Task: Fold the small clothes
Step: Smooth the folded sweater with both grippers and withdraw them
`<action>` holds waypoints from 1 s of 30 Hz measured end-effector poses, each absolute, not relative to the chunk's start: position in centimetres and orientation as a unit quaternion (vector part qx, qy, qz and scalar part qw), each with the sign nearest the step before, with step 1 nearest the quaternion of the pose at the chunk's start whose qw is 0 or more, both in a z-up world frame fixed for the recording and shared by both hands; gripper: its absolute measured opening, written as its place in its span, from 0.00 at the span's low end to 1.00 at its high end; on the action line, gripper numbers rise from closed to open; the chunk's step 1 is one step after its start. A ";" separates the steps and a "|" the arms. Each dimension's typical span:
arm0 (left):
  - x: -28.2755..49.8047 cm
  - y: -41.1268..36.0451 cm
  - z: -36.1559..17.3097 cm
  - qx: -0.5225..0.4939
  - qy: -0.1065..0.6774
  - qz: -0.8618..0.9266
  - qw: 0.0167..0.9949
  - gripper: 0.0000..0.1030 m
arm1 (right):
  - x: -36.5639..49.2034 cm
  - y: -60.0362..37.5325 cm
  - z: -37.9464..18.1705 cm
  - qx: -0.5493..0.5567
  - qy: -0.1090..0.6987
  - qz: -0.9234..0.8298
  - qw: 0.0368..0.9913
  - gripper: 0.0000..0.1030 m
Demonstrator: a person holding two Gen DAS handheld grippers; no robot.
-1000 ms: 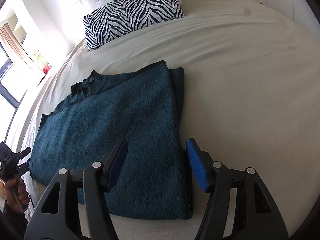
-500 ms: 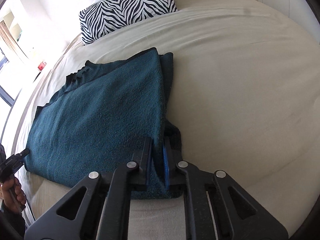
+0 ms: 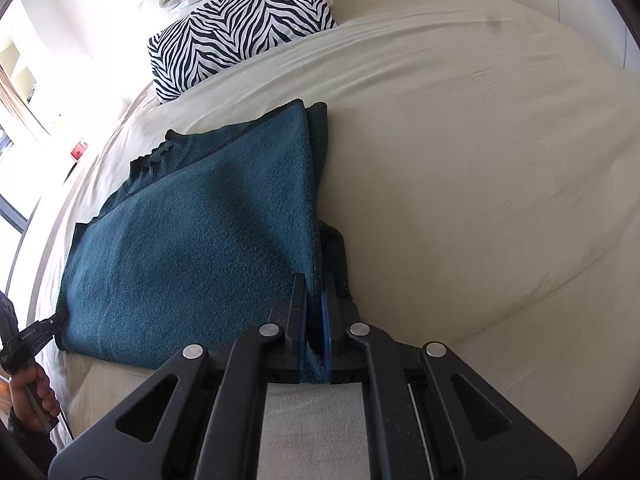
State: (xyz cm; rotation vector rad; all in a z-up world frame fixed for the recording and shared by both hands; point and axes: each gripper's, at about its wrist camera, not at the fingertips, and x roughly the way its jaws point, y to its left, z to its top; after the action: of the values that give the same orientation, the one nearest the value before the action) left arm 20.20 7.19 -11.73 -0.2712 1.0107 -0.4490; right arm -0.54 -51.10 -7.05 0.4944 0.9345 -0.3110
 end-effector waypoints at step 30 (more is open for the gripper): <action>27.0 -1.8 -6.2 -0.014 0.404 -0.195 0.894 0.41 | 11.1 -47.0 -2.7 0.333 0.385 0.007 0.861 0.62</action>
State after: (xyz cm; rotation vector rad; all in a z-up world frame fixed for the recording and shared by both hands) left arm 27.04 -1.85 -6.16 -0.0283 0.8374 -0.4038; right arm 11.06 -46.96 -2.74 0.6986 0.8077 0.0154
